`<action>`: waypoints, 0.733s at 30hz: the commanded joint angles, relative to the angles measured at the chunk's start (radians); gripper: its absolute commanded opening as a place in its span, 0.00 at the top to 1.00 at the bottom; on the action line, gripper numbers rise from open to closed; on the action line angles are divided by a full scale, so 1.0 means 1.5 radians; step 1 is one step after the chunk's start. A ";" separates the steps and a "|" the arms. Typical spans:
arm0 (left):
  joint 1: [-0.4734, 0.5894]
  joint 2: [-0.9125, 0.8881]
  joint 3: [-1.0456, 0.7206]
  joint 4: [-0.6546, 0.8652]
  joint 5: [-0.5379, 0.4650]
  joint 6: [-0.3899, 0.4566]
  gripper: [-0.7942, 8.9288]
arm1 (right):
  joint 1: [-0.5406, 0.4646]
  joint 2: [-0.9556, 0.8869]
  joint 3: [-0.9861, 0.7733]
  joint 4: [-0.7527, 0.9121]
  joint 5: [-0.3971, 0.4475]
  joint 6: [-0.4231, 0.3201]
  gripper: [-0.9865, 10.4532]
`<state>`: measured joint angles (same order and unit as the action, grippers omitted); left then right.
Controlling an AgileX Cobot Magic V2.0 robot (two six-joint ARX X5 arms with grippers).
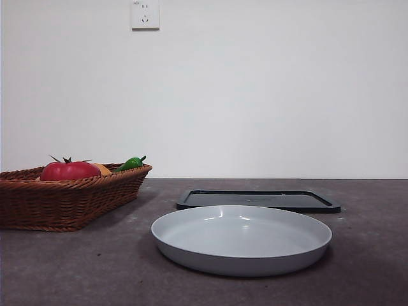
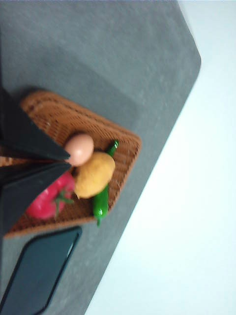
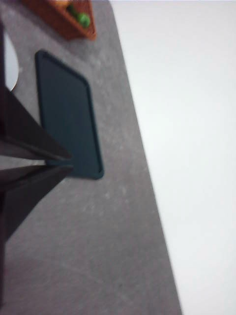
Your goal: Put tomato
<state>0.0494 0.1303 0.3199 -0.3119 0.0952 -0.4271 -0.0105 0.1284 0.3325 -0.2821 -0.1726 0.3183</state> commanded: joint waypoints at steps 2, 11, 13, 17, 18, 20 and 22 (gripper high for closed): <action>0.001 0.061 0.077 -0.028 0.030 0.046 0.91 | 0.000 0.052 0.064 -0.025 -0.020 -0.032 0.91; 0.001 0.233 0.231 -0.123 0.189 0.149 0.91 | 0.001 0.230 0.241 -0.174 -0.135 -0.116 0.91; -0.002 0.266 0.260 -0.146 0.222 0.162 0.91 | 0.001 0.268 0.279 -0.212 -0.162 -0.132 0.91; -0.014 0.329 0.317 -0.206 0.282 0.191 0.91 | 0.009 0.340 0.357 -0.279 -0.211 -0.151 0.91; -0.020 0.343 0.332 -0.221 0.292 0.197 0.91 | 0.016 0.356 0.376 -0.293 -0.216 -0.154 0.91; -0.032 0.367 0.361 -0.253 0.304 0.211 0.91 | 0.031 0.385 0.410 -0.318 -0.219 -0.161 0.91; -0.043 0.388 0.391 -0.286 0.304 0.226 0.91 | 0.049 0.411 0.442 -0.345 -0.219 -0.173 0.91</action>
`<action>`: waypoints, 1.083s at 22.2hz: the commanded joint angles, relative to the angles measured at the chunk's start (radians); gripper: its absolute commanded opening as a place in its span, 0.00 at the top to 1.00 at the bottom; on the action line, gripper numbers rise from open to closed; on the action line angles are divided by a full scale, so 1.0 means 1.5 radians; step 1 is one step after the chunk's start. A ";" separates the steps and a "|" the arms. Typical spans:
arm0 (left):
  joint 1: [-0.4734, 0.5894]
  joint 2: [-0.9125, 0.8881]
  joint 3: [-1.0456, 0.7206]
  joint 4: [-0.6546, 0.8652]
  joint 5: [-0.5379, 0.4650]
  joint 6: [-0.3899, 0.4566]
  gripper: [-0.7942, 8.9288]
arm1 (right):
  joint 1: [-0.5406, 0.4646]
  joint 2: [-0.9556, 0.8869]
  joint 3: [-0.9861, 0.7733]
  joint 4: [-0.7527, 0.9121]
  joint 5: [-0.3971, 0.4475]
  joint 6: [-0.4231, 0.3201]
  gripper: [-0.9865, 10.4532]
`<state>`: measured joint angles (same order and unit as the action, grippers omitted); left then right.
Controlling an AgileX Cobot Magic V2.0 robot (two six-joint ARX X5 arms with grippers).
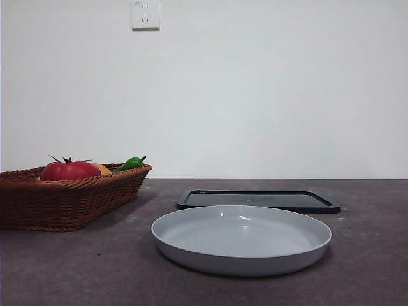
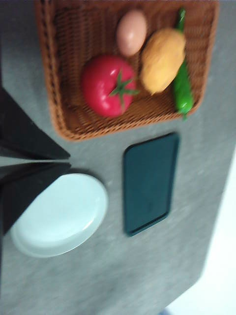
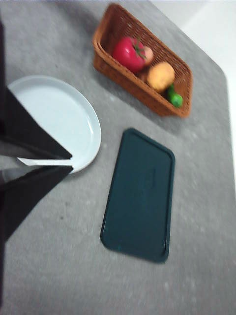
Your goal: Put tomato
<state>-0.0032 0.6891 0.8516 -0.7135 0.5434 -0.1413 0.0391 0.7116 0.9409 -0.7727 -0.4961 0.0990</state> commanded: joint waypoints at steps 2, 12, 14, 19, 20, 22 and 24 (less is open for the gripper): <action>-0.020 0.033 0.066 -0.051 0.006 0.051 0.91 | 0.036 0.046 0.065 -0.045 -0.003 -0.039 0.91; -0.081 0.059 0.126 -0.196 0.007 0.107 0.91 | 0.175 0.096 0.119 -0.169 -0.001 -0.079 0.91; -0.086 0.059 0.126 -0.203 0.007 0.117 0.91 | 0.188 0.096 0.119 -0.174 -0.001 -0.080 0.91; -0.087 0.059 0.126 -0.207 0.007 0.122 0.90 | 0.192 0.096 0.119 -0.173 -0.001 -0.079 0.90; -0.087 0.059 0.126 -0.207 0.007 0.122 0.86 | 0.192 0.096 0.119 -0.173 -0.001 -0.079 0.90; -0.087 0.059 0.126 -0.205 0.007 0.122 0.72 | 0.192 0.096 0.119 -0.173 -0.001 -0.079 0.82; -0.087 0.059 0.126 -0.202 0.007 0.122 0.54 | 0.192 0.096 0.119 -0.173 -0.001 -0.079 0.68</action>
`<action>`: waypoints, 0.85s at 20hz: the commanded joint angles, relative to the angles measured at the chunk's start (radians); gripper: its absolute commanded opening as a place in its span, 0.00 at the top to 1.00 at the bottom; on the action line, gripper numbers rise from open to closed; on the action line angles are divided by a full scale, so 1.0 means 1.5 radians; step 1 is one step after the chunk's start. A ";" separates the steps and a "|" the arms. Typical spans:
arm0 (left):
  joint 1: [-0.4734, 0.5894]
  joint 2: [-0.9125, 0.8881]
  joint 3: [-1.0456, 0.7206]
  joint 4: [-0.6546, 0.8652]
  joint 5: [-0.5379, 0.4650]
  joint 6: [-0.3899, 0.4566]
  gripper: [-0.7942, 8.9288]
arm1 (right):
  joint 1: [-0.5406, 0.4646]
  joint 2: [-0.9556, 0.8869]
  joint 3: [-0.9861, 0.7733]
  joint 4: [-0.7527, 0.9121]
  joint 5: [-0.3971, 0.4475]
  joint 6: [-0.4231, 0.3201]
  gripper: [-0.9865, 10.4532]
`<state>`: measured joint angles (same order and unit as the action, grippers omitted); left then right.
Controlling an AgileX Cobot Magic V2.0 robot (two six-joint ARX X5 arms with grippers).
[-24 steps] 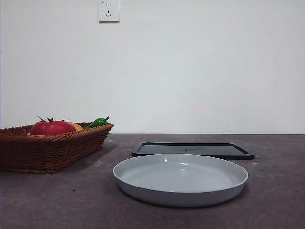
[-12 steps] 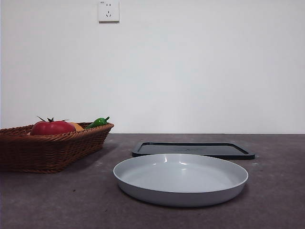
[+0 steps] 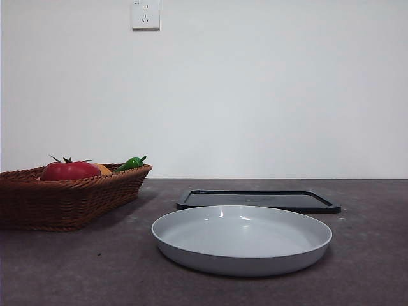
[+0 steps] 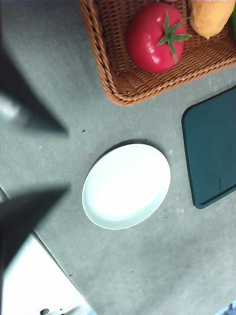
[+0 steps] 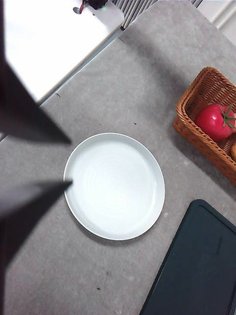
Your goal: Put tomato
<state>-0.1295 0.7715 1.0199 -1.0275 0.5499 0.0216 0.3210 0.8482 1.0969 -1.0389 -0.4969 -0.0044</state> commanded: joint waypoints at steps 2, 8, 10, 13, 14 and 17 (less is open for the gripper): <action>-0.003 0.004 0.014 0.013 0.002 0.013 0.45 | 0.004 0.005 0.015 0.006 -0.001 -0.009 0.59; -0.003 0.033 0.014 0.080 -0.070 0.013 0.40 | 0.004 0.005 0.015 0.016 -0.001 -0.007 0.58; -0.003 0.065 0.014 0.121 -0.084 0.014 0.40 | 0.004 0.005 0.015 0.017 -0.001 -0.007 0.58; -0.003 0.127 0.014 0.189 -0.090 0.023 0.40 | 0.004 0.005 0.015 0.017 -0.001 -0.006 0.58; -0.003 0.154 0.014 0.211 -0.098 0.034 0.40 | 0.004 0.005 0.015 0.017 -0.001 -0.006 0.58; -0.003 0.227 0.014 0.262 -0.129 0.066 0.40 | 0.004 0.005 0.015 0.017 -0.001 -0.006 0.58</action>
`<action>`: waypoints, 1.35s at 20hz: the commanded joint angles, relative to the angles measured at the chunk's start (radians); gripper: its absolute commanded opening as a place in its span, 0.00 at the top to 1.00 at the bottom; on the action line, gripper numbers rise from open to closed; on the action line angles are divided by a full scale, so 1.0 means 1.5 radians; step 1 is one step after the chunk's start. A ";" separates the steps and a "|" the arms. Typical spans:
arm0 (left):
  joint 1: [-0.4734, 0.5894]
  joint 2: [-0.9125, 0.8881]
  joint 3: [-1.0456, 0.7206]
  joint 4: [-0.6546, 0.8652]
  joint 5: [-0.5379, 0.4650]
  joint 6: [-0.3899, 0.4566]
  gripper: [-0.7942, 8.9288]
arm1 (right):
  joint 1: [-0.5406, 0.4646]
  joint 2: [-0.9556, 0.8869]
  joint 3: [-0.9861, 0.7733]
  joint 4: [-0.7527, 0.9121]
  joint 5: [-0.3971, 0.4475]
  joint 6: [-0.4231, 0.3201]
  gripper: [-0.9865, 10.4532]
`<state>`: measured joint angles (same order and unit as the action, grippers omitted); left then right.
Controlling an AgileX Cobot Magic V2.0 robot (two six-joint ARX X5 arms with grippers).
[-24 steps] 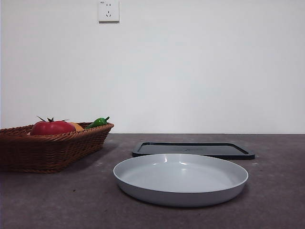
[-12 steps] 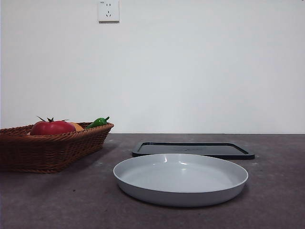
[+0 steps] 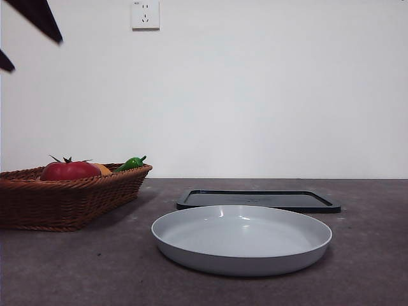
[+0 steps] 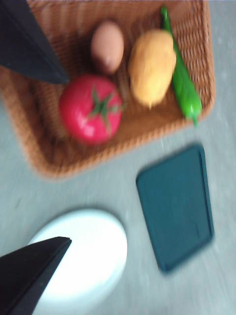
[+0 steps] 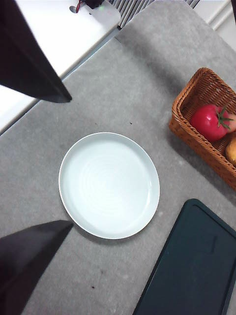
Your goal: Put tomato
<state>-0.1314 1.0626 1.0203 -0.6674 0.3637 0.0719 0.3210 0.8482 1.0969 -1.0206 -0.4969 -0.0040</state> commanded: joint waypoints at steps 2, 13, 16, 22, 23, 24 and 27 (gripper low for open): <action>-0.001 0.082 0.014 0.060 -0.006 0.040 0.40 | 0.004 0.005 0.015 0.005 -0.001 -0.006 0.58; -0.001 0.284 0.014 0.192 -0.023 0.084 0.40 | 0.004 0.005 0.015 0.005 -0.001 -0.005 0.58; -0.001 0.313 0.014 0.211 -0.023 0.098 0.40 | 0.004 0.005 0.015 0.005 -0.001 -0.005 0.58; -0.005 0.352 0.014 0.234 -0.030 0.109 0.40 | 0.004 0.005 0.015 0.005 -0.001 -0.006 0.58; -0.005 0.352 0.014 0.235 -0.030 0.109 0.40 | 0.004 0.005 0.015 0.005 0.000 -0.005 0.58; -0.005 0.352 0.014 0.237 -0.031 0.110 0.40 | 0.004 0.005 0.015 0.005 0.000 -0.005 0.58; -0.005 0.352 0.014 0.235 -0.031 0.109 0.40 | 0.004 0.005 0.015 0.005 0.000 -0.005 0.58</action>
<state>-0.1360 1.5757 1.0206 -0.3187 0.3164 0.2234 0.3210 0.8482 1.0969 -1.0203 -0.4969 -0.0040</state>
